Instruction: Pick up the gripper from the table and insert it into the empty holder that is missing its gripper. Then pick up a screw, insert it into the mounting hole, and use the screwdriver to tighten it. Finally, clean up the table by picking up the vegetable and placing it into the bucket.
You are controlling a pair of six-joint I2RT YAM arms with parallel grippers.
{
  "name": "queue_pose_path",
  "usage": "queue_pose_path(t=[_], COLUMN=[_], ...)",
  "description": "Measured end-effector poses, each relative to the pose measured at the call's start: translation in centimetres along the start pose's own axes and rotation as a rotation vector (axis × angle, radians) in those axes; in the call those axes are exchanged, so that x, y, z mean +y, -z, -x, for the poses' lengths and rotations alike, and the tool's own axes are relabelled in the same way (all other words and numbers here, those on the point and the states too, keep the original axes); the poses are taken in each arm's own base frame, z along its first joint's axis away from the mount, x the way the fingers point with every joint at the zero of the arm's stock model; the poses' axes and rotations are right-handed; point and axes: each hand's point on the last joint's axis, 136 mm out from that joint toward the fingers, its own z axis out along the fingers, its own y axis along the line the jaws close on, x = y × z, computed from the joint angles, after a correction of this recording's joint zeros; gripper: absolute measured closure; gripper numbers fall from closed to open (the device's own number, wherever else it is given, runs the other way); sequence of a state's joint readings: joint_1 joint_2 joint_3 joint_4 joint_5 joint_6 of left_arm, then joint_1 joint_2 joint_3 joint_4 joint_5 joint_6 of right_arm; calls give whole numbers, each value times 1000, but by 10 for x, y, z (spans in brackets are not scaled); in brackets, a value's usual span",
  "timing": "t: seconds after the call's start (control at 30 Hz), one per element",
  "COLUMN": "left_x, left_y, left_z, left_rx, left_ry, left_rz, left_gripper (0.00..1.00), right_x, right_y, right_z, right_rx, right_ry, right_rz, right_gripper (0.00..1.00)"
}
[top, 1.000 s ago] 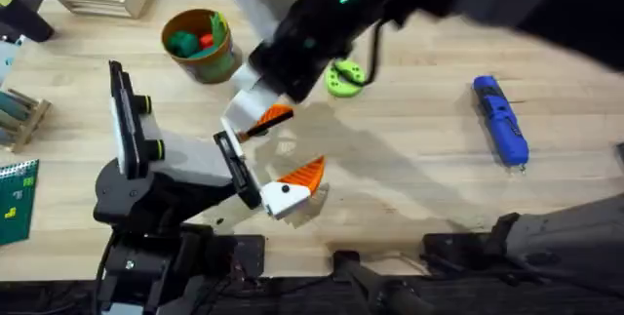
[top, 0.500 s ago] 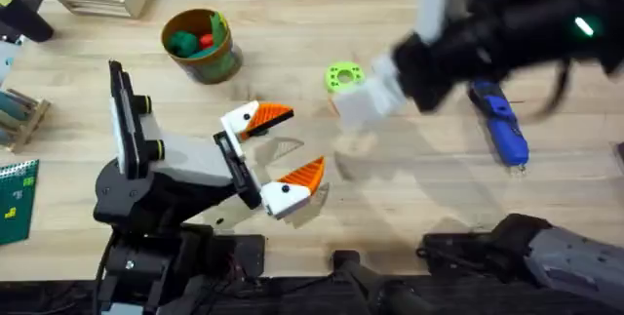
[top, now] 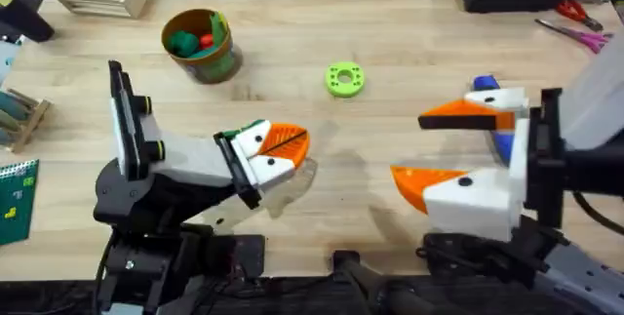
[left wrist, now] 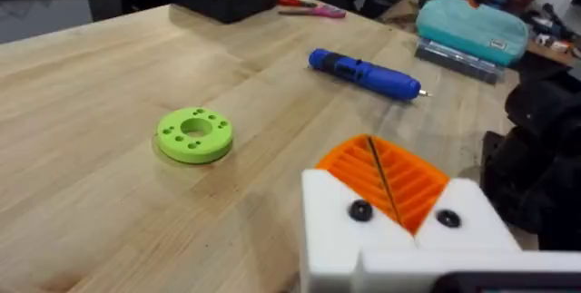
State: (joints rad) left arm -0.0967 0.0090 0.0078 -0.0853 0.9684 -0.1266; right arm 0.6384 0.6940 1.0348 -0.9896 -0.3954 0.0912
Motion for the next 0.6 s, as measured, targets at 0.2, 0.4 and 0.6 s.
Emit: queue_pose_path(t=[0.2, 0.4, 0.6], left_x=[0, 0, 0], left_y=[0, 0, 0], left_z=[0, 0, 0], left_rx=[0, 0, 0], left_ry=[0, 0, 0], left_rz=[0, 0, 0], left_gripper=[995, 996, 996], right_x=[0, -50, -134], right_y=[0, -4, -4], right_z=[-4, -3, -10], right_rx=[12, 34, 130], right_ry=[-15, -78, -222], right_rz=[1, -234, -507], right_gripper=[54, 52, 50])
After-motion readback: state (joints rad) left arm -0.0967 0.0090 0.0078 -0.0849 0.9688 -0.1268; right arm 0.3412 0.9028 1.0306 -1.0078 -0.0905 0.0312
